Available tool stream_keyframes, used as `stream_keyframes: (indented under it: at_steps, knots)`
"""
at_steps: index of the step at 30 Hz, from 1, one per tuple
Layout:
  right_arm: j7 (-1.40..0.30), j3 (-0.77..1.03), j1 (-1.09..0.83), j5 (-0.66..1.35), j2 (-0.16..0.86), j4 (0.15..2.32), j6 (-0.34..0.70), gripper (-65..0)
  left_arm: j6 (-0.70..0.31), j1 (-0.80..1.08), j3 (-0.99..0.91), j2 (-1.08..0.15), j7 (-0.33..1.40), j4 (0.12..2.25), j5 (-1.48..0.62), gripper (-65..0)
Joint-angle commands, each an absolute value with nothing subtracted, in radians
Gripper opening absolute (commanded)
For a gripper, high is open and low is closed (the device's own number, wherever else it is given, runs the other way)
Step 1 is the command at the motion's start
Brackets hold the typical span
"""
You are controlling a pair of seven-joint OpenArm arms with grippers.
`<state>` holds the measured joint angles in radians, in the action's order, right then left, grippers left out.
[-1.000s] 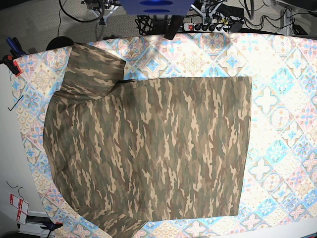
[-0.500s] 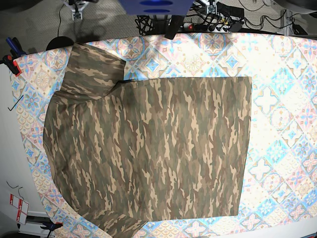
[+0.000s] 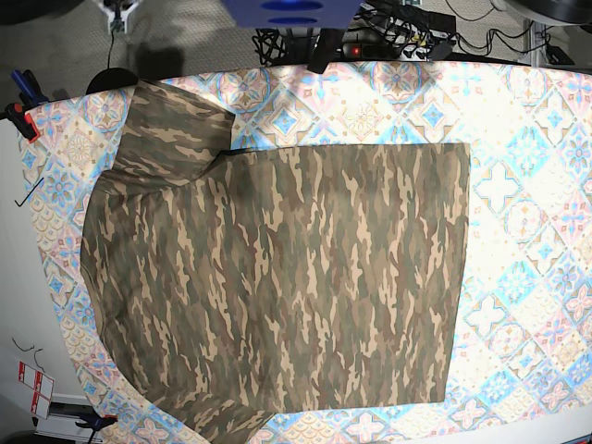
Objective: Fold the T-shirt properly
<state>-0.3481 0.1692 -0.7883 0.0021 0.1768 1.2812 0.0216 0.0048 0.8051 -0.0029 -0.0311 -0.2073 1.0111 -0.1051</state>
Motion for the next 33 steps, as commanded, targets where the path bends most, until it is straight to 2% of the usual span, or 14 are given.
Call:
stream_keyframes:
  at_steps: [1,6,9,16,18,22,25,28,31,33]
  knots:
    - [-0.354,0.196,-0.817,-0.001,0.193,1.348,0.010,-65.0,0.010,0.835,-0.002,-0.031,-0.257,1.041,-0.105,-65.0]
    - [-0.522,0.285,-0.851,0.001,0.191,1.623,0.010,-65.0,0.010,0.914,-0.004,-0.044,-0.369,1.221,-0.105,-65.0]
    - [-0.564,0.308,-0.860,0.016,0.191,1.770,0.012,-65.0,0.010,0.958,-0.004,-0.061,-0.417,1.354,-0.107,-65.0]
    - [-0.565,0.305,-0.865,0.348,0.208,1.905,0.019,-65.0,0.010,0.980,-0.067,-0.054,-0.447,1.523,-0.108,-65.0]
    - [-0.567,0.305,-0.835,0.461,0.217,1.905,0.077,-65.0,0.010,0.980,-0.088,-0.054,-0.446,1.557,-0.116,-65.0]
    - [-0.575,0.352,-0.800,0.694,0.225,1.902,0.318,-64.8,0.008,0.980,-0.119,-0.062,-0.430,1.589,-0.213,-64.4]
    - [-0.680,0.407,-0.779,0.812,0.225,1.903,0.449,-59.0,0.004,0.977,-0.127,-0.084,-0.355,1.618,-0.260,-55.2]
    - [-0.839,0.466,-0.722,0.889,0.223,1.896,0.464,-50.8,0.002,0.975,-0.108,-0.104,-0.294,1.646,-0.278,-47.5]
    - [-0.946,0.509,-0.676,0.906,0.220,1.893,0.509,-41.8,0.002,0.970,-0.105,-0.104,-0.294,1.647,-0.275,-47.2]
    - [-0.955,0.541,-0.664,0.908,0.211,1.876,0.582,-39.7,0.002,0.961,-0.104,-0.104,-0.294,1.647,-0.275,-48.2]
